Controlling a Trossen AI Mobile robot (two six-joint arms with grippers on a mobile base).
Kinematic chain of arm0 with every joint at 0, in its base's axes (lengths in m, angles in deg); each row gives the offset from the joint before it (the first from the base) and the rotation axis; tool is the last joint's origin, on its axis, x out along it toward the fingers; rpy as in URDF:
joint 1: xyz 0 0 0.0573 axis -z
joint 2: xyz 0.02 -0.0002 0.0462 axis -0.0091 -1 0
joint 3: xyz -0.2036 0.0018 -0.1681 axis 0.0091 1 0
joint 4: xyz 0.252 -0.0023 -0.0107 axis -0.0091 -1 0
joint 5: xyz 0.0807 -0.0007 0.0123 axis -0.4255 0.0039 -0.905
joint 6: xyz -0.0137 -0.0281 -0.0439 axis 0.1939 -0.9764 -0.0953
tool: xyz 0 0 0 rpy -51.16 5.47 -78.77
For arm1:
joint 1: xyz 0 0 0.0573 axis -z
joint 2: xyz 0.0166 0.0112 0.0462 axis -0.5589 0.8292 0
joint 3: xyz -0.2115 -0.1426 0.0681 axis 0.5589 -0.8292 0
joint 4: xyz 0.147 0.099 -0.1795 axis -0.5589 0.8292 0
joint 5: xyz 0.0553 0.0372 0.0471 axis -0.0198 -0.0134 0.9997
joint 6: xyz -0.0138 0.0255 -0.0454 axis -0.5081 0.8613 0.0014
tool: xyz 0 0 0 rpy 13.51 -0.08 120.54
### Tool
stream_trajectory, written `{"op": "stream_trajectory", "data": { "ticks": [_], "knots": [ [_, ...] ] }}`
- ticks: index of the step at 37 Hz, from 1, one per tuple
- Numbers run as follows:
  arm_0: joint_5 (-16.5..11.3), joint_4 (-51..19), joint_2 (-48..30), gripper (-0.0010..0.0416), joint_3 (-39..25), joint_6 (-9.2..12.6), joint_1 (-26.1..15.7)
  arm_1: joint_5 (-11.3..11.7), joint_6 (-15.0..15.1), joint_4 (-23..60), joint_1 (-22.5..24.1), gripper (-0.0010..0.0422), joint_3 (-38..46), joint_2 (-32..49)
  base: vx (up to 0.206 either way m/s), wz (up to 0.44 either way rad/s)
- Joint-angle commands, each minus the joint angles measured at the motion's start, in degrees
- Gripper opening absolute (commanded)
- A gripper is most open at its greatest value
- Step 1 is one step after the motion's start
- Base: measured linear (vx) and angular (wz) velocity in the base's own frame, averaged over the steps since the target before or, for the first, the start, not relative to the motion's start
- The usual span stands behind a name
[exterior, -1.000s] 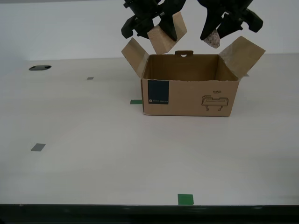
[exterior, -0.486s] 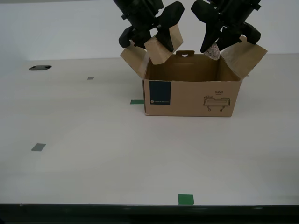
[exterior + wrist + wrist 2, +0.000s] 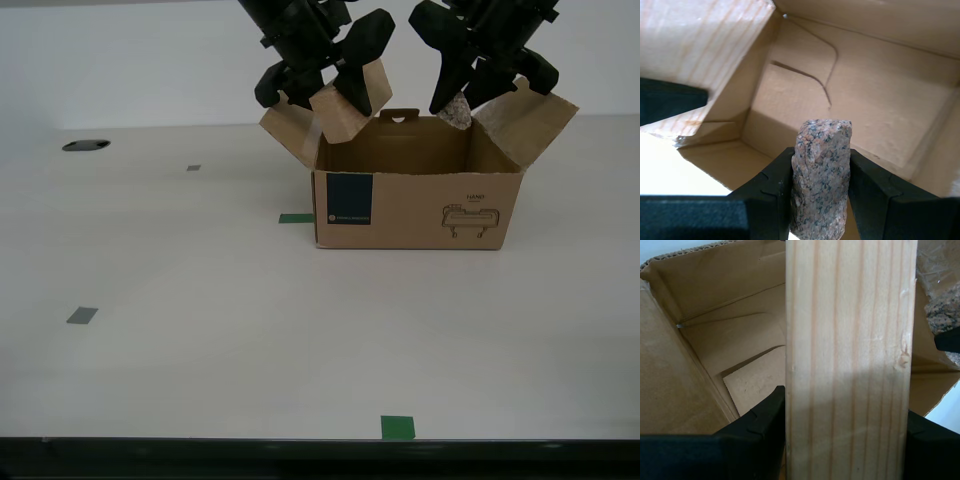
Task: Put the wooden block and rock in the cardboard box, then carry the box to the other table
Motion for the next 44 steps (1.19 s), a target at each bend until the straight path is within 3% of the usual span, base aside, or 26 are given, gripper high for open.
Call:
{"op": "stream_trajectory", "data": {
  "ticks": [1,3,11,26,31,34,44],
  "knots": [
    [2.80,-0.04,0.07,0.0016,-0.09,-0.04,-0.09,-0.31,-0.07,-0.15,0.04,0.0047,0.07,-0.04,0.000,0.000],
    [3.89,-0.04,0.07,0.0027,-0.15,-0.04,-0.09,-0.31,-0.07,-0.15,0.04,0.0063,0.07,-0.04,0.000,0.000],
    [3.89,0.00,0.07,0.0108,-0.17,0.02,-0.28,-0.31,-0.07,-0.13,0.04,0.0122,0.07,-0.04,0.000,0.000],
    [3.85,0.07,0.07,0.0334,-0.17,0.17,-0.37,-0.31,-0.11,-0.04,0.07,0.0212,0.07,-0.07,0.000,0.000],
    [3.85,0.04,0.07,0.0391,-0.17,0.17,-0.39,-0.33,-0.20,0.00,0.09,0.0232,0.07,-0.22,0.000,0.000],
    [3.82,0.04,0.07,0.0403,-0.17,0.17,-0.39,-0.31,-0.46,0.00,0.07,0.0239,0.07,-0.37,0.000,0.000],
    [3.82,-0.33,1.03,0.0370,-0.17,0.00,-0.42,-0.37,-1.62,0.22,0.02,0.0232,0.07,-1.53,0.000,0.000]
  ]
}}
